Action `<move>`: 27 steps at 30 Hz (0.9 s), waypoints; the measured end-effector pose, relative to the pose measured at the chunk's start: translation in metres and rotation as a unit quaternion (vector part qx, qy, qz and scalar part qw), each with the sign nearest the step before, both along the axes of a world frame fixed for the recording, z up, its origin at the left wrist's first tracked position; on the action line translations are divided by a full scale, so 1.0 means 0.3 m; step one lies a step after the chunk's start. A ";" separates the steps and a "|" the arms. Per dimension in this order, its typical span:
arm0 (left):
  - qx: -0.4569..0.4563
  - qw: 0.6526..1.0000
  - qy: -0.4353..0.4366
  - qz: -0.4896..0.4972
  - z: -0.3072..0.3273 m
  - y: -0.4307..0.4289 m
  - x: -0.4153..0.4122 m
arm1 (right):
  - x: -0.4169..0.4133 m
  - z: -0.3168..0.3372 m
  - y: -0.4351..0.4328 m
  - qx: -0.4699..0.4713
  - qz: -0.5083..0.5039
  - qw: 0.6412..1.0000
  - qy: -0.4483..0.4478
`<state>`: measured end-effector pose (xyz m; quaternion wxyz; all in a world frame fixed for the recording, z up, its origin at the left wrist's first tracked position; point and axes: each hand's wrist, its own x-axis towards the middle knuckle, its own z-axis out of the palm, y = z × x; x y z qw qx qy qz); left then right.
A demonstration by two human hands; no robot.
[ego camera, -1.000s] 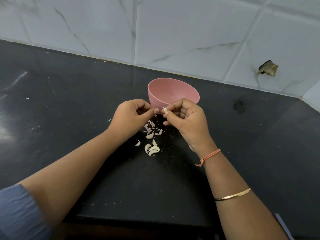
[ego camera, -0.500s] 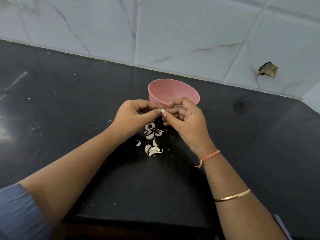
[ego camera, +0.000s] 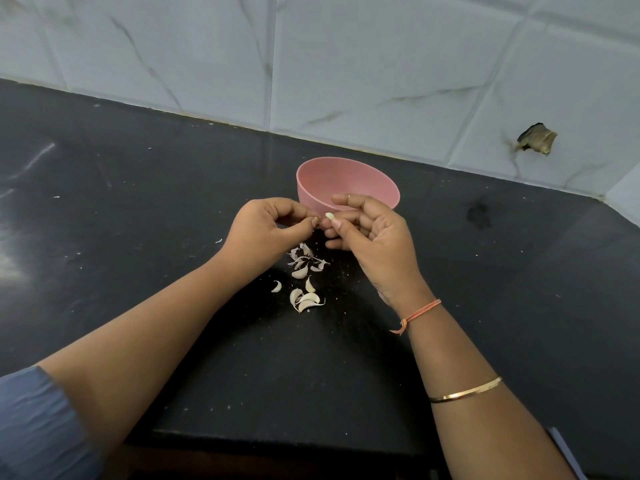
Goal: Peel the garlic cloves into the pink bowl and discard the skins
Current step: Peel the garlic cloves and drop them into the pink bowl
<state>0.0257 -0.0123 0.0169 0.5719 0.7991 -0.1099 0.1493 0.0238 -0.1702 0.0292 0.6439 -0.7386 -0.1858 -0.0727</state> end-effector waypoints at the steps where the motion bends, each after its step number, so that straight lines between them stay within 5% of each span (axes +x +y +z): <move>1: 0.005 1.000 -0.001 0.004 -0.001 -0.001 0.001 | 0.001 0.000 0.000 0.005 0.002 1.000 0.004; 11: -0.012 0.996 0.000 0.089 -0.008 0.002 0.013 | 0.013 0.012 -0.003 0.003 -0.090 0.989 -0.115; 18: -0.012 0.999 -0.043 -0.019 0.017 -0.012 -0.023 | 0.006 0.001 0.004 -0.022 -0.038 0.995 -0.085; 27: -0.016 0.998 -0.052 -0.011 0.012 -0.010 -0.019 | 0.008 -0.008 0.004 -0.043 -0.028 0.996 -0.073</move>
